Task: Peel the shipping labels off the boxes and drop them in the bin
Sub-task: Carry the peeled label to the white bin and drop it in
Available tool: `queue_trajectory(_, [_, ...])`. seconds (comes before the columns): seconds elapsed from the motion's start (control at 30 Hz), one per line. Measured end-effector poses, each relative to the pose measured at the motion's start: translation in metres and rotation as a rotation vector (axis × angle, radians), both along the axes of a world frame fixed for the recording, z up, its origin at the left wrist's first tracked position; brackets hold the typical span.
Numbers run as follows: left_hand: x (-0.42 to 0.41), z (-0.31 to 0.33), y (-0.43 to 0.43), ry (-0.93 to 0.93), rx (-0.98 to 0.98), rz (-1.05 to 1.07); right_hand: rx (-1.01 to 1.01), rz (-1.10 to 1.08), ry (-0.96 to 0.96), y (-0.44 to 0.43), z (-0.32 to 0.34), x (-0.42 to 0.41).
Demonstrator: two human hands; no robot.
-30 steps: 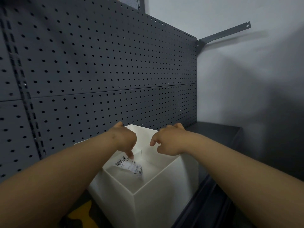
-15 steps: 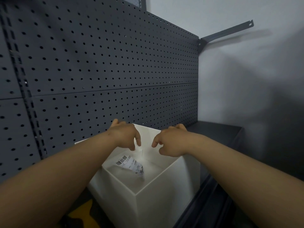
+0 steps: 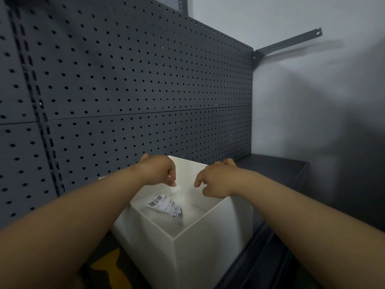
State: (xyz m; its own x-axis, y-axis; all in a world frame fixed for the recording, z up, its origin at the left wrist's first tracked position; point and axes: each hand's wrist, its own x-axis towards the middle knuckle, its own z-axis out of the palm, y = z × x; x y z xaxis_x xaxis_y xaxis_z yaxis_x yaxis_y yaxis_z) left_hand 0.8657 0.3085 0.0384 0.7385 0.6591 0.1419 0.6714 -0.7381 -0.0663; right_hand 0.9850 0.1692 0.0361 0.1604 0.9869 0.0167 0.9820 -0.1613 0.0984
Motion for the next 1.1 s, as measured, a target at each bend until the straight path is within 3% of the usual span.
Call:
queue_trajectory(0.53, [-0.004, -0.003, -0.004, -0.027, -0.004, 0.004, -0.005, -0.008, 0.008, 0.002, -0.002, 0.001])
queue_trajectory(0.9, [-0.005, -0.001, -0.013, 0.118, 0.206, 0.027, -0.011, -0.009, -0.003, 0.003, -0.003, 0.001])
queue_trajectory(1.1, [-0.004, -0.002, -0.01, -0.006, 0.0, 0.011, -0.016, -0.008, -0.01, 0.001, -0.003, 0.0])
